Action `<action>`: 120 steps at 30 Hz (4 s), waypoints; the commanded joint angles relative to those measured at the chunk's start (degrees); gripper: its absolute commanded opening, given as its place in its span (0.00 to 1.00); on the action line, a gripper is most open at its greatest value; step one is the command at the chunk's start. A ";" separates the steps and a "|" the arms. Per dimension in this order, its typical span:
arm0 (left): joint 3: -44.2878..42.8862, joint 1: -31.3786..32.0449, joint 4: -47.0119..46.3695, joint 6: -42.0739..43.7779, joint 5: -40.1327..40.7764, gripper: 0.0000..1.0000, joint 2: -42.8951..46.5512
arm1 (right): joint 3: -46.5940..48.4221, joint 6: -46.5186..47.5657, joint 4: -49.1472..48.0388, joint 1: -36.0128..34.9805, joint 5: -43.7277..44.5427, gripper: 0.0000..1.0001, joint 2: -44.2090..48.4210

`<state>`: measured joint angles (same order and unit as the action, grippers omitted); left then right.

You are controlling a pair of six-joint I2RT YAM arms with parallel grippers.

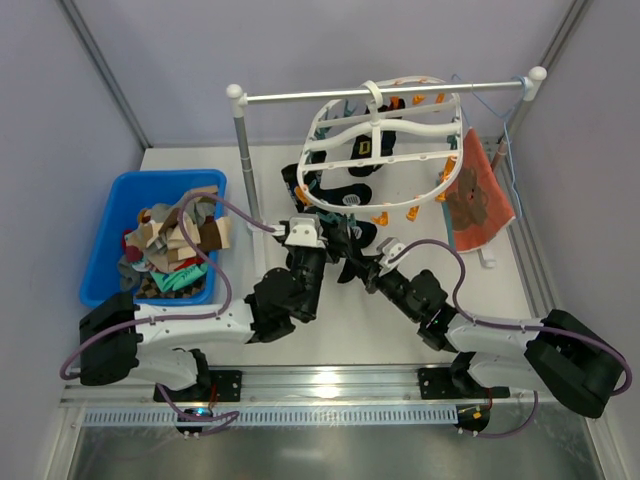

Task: Remove the socks clipped to the hanger
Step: Remove the sock from the hanger, then place the sock in the bin.

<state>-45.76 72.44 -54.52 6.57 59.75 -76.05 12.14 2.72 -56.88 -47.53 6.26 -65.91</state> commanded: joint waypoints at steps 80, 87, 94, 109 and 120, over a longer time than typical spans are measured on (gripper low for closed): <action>40.48 -2.13 -18.86 -3.94 -34.07 0.99 13.66 | 3.86 -0.34 6.26 -8.90 -9.77 0.04 6.66; 42.06 -2.13 -25.98 -2.97 -41.37 0.99 8.91 | 2.19 -2.02 8.36 -8.90 -17.51 0.04 12.64; 41.89 -2.13 -27.82 -2.53 -42.87 1.00 7.41 | 3.24 -2.28 12.22 -8.81 -23.39 0.04 13.35; 41.54 -2.13 -30.91 -2.26 -47.62 0.10 3.81 | 3.68 -2.55 13.82 -8.81 -29.64 0.04 14.58; 40.58 -2.13 -22.66 -4.63 -32.43 0.00 8.19 | 2.01 -0.97 19.00 -8.72 -21.65 0.20 20.47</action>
<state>-4.21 70.43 -74.26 3.16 18.61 -70.43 14.11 1.13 -37.54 -56.14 -18.72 -47.59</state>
